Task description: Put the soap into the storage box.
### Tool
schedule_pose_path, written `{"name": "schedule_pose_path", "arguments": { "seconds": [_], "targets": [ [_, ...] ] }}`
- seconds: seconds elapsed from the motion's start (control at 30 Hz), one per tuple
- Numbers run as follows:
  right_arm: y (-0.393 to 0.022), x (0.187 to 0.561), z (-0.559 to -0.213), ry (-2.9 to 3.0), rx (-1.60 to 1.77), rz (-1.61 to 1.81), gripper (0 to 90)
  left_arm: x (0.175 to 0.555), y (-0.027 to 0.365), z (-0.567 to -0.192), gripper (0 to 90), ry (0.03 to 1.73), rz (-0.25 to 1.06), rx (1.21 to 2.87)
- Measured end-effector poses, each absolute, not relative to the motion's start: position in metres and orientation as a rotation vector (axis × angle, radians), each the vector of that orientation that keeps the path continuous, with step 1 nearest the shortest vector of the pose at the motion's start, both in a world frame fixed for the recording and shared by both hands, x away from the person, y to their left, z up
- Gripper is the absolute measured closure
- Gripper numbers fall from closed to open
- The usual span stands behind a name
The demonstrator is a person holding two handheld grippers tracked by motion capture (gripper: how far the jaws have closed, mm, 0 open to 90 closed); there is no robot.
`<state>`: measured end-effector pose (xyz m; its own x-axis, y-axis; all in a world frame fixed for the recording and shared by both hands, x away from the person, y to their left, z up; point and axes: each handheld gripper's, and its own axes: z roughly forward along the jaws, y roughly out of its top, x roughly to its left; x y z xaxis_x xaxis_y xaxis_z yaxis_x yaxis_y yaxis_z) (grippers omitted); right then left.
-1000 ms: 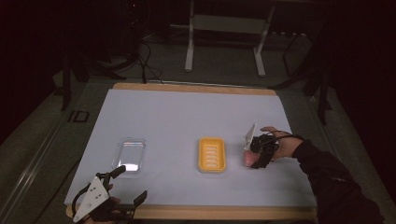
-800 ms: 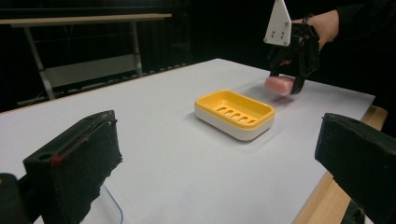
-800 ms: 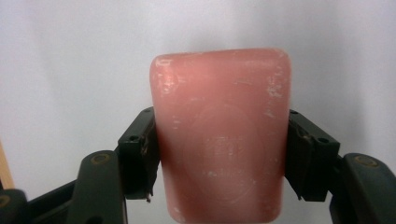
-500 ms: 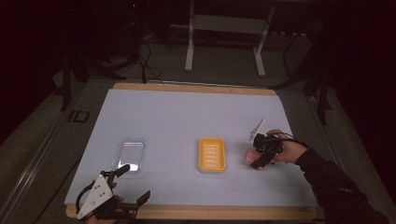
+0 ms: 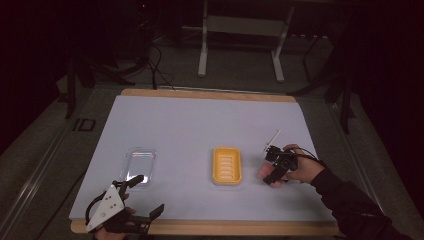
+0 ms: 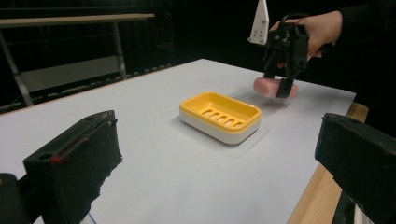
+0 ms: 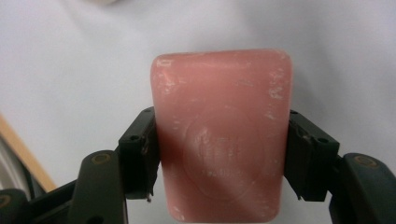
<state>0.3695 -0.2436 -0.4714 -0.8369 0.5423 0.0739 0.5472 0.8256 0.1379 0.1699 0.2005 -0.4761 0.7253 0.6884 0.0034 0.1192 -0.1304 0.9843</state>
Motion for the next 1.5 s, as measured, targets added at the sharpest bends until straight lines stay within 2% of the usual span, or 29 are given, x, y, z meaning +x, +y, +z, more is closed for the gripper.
{"name": "schedule_pose_path", "arguments": {
  "seconds": [0.43,0.97,1.2,1.5],
  "targets": [
    [-0.242,0.381,-0.472,-2.870,-1.355,-0.324,36.8,0.173,0.197,-0.476,0.4,0.653,0.541,1.673],
    [-0.238,0.380,-0.462,-2.602,-1.670,-0.535,36.9,0.179,0.190,-0.475,0.4,0.642,0.530,1.689],
    [-0.228,0.375,-0.458,-2.420,-1.868,-0.620,37.0,0.186,0.180,-0.474,0.4,0.628,0.546,1.718],
    [-0.201,0.373,-0.449,-2.407,-1.927,-0.580,37.1,0.194,0.174,-0.472,0.4,0.633,0.538,1.721]
  ]
}}
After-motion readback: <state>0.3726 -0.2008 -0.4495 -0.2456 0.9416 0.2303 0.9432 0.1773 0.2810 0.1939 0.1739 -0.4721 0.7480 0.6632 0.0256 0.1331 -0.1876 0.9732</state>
